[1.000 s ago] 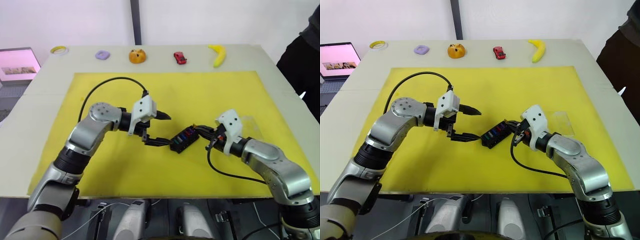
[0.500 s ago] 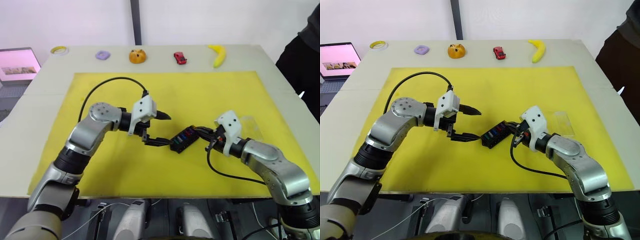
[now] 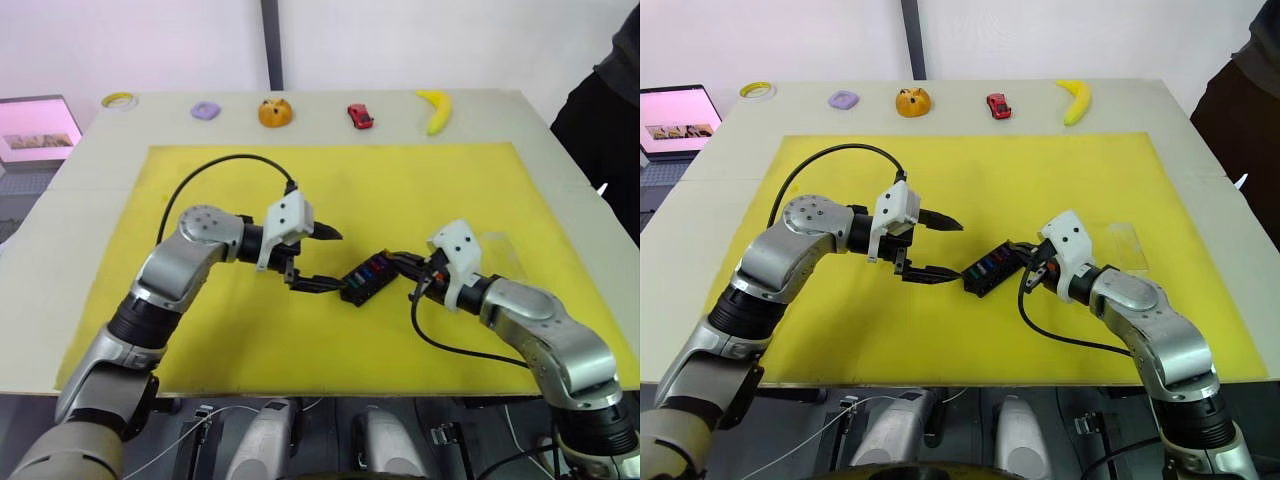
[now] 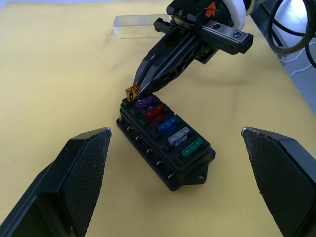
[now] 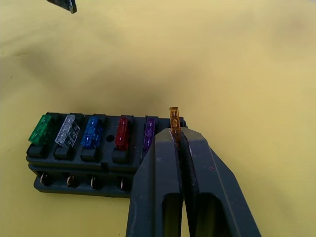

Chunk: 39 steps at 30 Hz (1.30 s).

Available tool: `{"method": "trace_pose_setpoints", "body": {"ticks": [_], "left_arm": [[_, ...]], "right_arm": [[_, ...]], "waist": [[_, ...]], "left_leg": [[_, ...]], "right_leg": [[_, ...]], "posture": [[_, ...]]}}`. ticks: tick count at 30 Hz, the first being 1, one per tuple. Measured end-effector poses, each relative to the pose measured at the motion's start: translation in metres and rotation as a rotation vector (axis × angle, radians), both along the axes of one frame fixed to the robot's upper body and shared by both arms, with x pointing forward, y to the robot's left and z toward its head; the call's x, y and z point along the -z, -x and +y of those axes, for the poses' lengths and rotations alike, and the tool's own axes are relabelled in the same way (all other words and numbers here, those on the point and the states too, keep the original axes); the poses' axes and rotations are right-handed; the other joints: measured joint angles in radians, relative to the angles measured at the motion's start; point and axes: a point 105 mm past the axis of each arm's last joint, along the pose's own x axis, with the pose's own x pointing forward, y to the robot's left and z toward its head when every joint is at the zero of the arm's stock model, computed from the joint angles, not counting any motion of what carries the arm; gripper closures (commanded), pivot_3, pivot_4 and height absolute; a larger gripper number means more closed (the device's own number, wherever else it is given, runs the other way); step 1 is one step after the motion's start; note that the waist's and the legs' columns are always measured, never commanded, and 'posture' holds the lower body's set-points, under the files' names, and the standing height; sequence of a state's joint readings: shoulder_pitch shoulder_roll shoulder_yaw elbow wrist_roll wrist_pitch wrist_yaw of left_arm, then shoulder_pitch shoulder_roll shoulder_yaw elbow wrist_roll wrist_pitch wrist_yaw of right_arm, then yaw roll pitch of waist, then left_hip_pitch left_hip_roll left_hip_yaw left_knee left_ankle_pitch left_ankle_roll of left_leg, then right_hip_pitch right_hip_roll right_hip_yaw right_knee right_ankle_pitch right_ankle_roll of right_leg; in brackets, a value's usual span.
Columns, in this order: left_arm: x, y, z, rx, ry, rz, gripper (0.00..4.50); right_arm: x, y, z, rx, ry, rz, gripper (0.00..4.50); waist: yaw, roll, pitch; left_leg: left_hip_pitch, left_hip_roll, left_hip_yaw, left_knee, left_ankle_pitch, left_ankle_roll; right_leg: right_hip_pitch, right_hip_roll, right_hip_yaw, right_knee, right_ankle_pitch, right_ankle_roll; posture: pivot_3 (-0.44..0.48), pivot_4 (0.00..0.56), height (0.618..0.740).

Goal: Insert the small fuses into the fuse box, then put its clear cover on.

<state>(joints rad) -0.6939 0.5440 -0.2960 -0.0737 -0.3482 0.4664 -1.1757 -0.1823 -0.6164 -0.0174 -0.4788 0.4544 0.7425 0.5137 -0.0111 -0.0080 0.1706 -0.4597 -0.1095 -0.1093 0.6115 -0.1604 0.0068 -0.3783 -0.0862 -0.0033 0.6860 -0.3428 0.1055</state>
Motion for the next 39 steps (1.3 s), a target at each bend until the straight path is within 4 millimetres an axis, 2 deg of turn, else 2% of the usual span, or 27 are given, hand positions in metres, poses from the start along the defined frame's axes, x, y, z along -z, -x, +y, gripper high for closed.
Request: {"method": "trace_pose_setpoints", "body": {"ticks": [6,39], "left_arm": [[-0.0007,0.0008,-0.0008,0.004,0.001,-0.004,0.04],[-0.0011,0.0009,-0.001,0.004,0.002,-0.006,0.04]], "right_arm": [[-0.0059,-0.0013,0.0009,-0.003,0.002,-0.014,4.5],[0.0014,-0.0026,-0.0012,0.01,0.038,-0.01,4.5]], "waist": [[0.0,0.0,0.0],[0.0,0.0,0.0]], "left_leg": [[0.0,0.0,0.0,0.0,0.0,0.0],[0.0,0.0,0.0,0.0,0.002,-0.003]], "right_leg": [[0.0,0.0,0.0,0.0,0.0,0.0],[0.0,0.0,0.0,0.001,0.0,0.0]], "posture": [[0.0,0.15,0.735],[0.0,0.15,0.735]]}}
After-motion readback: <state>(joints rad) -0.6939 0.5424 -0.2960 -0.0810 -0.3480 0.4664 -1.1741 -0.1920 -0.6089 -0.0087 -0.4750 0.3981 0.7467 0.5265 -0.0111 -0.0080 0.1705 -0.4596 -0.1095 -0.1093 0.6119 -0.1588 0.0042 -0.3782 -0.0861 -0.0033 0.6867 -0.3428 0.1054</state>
